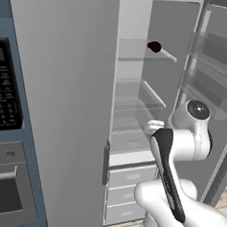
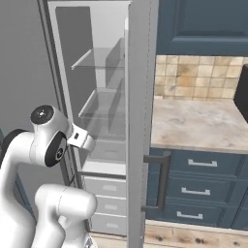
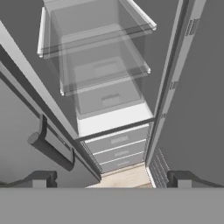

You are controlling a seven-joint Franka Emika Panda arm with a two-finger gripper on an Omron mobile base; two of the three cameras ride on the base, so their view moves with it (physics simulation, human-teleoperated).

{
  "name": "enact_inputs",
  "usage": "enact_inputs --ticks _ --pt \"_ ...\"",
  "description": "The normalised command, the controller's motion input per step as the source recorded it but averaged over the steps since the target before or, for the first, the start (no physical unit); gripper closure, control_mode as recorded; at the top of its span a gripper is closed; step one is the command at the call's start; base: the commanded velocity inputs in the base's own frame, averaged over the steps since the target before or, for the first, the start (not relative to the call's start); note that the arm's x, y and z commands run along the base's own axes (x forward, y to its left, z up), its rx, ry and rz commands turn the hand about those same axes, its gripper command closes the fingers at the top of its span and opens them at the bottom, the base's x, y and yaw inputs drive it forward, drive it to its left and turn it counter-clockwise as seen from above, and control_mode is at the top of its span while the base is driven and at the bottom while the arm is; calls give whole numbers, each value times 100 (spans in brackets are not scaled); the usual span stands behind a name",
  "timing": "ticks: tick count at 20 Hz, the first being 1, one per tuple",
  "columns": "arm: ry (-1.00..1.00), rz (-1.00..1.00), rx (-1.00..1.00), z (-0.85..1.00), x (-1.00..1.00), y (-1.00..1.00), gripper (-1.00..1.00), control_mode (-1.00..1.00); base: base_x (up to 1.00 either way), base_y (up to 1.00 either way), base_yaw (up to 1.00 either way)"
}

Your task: Place one eggplant and one steak in each tupperware on the nearby counter, to pack two identical lunches.

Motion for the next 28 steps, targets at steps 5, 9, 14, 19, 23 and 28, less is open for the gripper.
enact_inputs --ticks 5,9,14,19,23,28 --pt "0 0 0 0 0 0 -100 100 100 -99 -3" --pt "0 0 0 0 0 0 -100 100 100 -100 -4" --pt "0 0 0 0 0 0 -100 100 -16 33 -3" --pt "0 0 0 0 0 0 -100 100 -84 -19 -15" --pt "0 0 0 0 0 0 -100 100 50 -45 -25" --pt "0 0 0 0 0 0 -100 100 100 -62 -18"
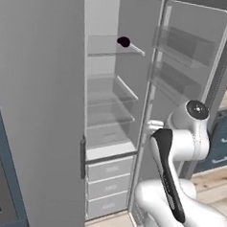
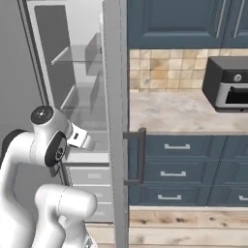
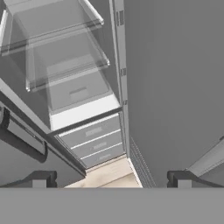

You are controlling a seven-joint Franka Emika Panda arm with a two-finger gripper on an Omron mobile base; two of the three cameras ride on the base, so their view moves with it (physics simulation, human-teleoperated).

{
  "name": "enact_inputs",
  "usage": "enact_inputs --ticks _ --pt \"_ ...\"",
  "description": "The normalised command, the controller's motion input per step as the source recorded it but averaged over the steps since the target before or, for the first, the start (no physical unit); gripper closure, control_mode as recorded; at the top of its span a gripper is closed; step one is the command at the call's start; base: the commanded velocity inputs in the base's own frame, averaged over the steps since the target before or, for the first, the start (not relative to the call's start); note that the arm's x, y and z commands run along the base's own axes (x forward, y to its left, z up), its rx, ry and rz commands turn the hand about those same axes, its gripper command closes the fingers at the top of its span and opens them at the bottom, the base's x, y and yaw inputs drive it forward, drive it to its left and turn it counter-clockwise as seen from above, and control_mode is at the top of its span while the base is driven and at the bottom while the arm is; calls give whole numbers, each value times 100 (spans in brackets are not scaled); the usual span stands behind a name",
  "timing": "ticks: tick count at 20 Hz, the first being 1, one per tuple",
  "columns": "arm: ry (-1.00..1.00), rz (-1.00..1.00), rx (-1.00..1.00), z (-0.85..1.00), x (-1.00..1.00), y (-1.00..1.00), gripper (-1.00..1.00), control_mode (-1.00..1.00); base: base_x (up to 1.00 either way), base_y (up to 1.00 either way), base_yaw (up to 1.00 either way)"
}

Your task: Place one eggplant and one steak in each tupperware on the nearby counter, to pack two identical lunches.

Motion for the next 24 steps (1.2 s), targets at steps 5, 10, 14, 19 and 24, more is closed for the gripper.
enact_inputs --ticks 5,10,14,19,24 --pt "0 0 0 0 0 0 -100 100 100 -4 -6" --pt "0 0 0 0 0 0 -100 100 -7 21 36" --pt "0 0 0 0 0 0 -100 100 95 -2 -12" --pt "0 0 0 0 0 0 -100 100 100 -3 -15" --pt "0 0 0 0 0 0 -100 100 100 -91 -1"
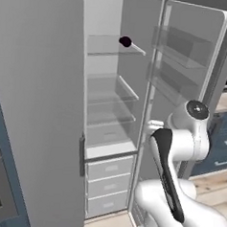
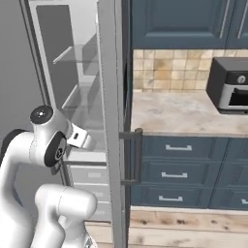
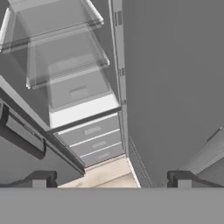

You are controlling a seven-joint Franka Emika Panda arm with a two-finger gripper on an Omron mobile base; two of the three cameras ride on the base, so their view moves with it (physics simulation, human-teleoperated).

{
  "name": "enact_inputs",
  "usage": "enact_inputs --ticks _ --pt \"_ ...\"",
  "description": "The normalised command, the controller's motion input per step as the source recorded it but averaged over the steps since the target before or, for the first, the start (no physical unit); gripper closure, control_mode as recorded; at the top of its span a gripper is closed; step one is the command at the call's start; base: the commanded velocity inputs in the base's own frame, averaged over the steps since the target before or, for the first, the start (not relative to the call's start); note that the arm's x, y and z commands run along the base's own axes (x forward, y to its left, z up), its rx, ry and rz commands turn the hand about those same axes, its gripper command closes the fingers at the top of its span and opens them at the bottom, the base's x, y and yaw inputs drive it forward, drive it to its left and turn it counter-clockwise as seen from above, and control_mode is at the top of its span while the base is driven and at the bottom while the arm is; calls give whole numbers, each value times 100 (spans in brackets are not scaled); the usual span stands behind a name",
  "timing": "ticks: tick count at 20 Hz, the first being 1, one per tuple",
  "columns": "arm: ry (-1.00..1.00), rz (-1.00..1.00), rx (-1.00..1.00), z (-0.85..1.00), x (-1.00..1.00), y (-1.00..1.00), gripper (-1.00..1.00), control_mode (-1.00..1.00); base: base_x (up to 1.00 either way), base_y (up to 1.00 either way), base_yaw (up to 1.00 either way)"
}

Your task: Place one eggplant and one steak in each tupperware on the nearby counter, to pack two identical lunches.

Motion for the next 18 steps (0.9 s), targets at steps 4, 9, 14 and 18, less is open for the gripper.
enact_inputs --ticks 4,9,14,18 --pt "0 0 0 0 0 0 -100 100 -47 21 6" --pt "0 0 0 0 0 0 -100 100 2 53 0" --pt "0 0 0 0 0 0 -100 100 100 25 -6" --pt "0 0 0 0 0 0 -100 100 100 -37 -4"
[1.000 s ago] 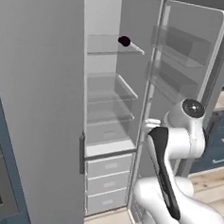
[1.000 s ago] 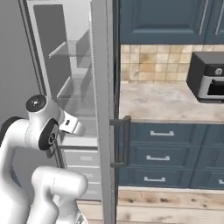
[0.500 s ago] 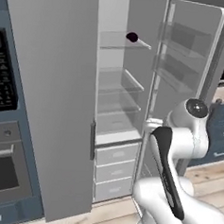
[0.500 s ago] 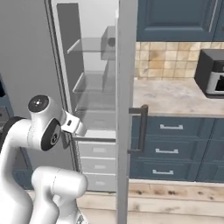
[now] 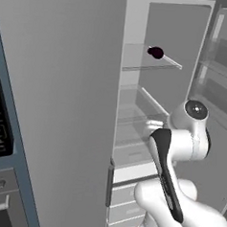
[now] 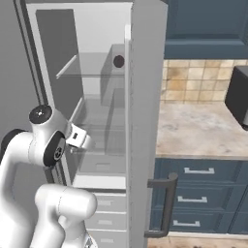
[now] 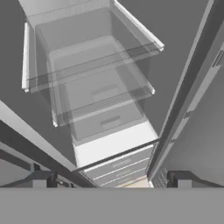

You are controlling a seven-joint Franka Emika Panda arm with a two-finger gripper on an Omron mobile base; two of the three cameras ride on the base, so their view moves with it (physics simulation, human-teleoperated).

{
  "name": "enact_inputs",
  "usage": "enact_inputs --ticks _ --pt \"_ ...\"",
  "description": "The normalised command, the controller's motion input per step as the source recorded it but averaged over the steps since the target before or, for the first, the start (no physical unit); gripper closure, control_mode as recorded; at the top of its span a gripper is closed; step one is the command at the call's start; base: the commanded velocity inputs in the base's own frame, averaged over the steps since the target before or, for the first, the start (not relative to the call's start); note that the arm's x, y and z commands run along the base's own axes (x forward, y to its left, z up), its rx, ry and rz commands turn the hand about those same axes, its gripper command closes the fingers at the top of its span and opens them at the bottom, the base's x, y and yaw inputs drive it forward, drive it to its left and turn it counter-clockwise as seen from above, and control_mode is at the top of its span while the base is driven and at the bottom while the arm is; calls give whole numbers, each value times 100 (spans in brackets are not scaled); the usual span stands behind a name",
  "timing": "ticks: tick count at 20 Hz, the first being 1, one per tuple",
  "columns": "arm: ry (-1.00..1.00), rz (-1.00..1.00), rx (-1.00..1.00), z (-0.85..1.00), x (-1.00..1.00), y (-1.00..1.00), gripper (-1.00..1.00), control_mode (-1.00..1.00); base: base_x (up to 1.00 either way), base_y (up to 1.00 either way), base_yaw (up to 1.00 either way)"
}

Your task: Place one eggplant and one steak in each tupperware on the nearby counter, to pack two identical lunches.

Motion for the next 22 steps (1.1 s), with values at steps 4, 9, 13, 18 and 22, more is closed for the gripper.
enact_inputs --ticks 4,9,13,18,22 --pt "0 0 0 0 0 0 -100 100 99 -38 -1" --pt "-19 0 -8 100 7 0 -100 -100 0 0 0" --pt "-16 0 -16 100 12 0 -100 -100 0 0 0" --pt "-16 4 -7 100 21 -8 -100 -100 0 0 0" --pt "-5 11 0 100 20 -16 -100 -100 0 0 0"
